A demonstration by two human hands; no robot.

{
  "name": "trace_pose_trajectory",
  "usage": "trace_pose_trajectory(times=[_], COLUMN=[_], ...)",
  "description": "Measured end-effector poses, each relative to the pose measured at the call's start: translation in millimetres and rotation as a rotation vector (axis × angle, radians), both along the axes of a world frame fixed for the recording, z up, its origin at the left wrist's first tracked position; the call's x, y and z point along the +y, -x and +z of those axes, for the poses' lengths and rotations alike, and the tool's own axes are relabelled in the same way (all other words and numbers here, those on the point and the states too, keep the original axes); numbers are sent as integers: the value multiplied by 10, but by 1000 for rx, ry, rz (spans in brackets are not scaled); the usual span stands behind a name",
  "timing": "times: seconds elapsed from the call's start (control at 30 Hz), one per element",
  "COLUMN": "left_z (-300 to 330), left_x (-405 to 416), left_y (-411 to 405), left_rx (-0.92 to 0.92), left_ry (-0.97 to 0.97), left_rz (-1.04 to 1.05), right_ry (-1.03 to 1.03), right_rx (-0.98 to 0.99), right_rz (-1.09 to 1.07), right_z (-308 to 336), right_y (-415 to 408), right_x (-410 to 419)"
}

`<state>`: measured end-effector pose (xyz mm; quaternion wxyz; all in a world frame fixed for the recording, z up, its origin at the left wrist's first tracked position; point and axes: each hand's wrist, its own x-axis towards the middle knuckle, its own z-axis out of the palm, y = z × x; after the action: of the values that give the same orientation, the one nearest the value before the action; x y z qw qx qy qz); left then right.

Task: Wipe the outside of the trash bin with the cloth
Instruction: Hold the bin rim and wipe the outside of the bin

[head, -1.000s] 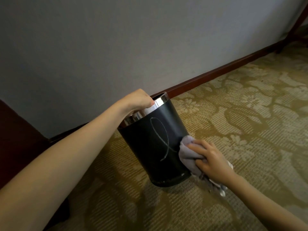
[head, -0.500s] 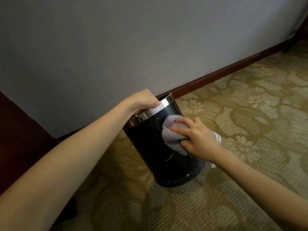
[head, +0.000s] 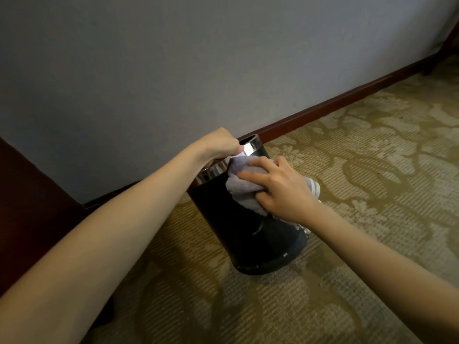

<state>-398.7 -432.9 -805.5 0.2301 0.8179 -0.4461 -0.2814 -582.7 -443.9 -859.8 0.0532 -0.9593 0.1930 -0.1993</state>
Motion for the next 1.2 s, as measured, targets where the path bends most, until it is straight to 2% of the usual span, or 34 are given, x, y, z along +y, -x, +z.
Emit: trace_pose_trajectory(times=[0.07,0.17,0.27,0.33,0.5,0.53,0.67,0.73,0.8,0.87,0.93,1.0,1.1,1.2], left_z=[5,19,8,-10,-20,-24,-38,-51,-62,-57,-57,-46,-32,-42], left_x=[12,56,128,164,197,194,216,235,264,285,283,280,298,340], left_y=[-59,-246,-428,-478,-385,-364,-407,-467,-496,-476,-432,-369,-292,-268], left_rx=[-31,-26,8,-6,-21,-39,-62,-53,-58,-86,-100,-124,-172,-177], left_ry=[14,21,-16,-23,21,32,37,22,29,47,68,73,82,84], left_rz=[29,53,90,115,122,121,100,103,120,112,74,33,-8,-5], right_ry=[-4,36,-47,-84,-12,9,101,143,184,89,-45,-121,-258,-568], right_rx=[15,46,248,271,28,30,126,169,311,376,266,66,-145,-281], right_rz=[6,188,195,200,228,193,-9,32,123,147,87,2,-206,-422], right_z=[-43,-279,-630,-736,-378,-340,-388,-495,-638,-706,-638,-519,-431,-490], right_y=[-28,191,480,566,165,68,-112,-27,114,229,206,111,23,103], right_x=[33,179,379,363,179,179,391,558,708,800,765,625,279,-117])
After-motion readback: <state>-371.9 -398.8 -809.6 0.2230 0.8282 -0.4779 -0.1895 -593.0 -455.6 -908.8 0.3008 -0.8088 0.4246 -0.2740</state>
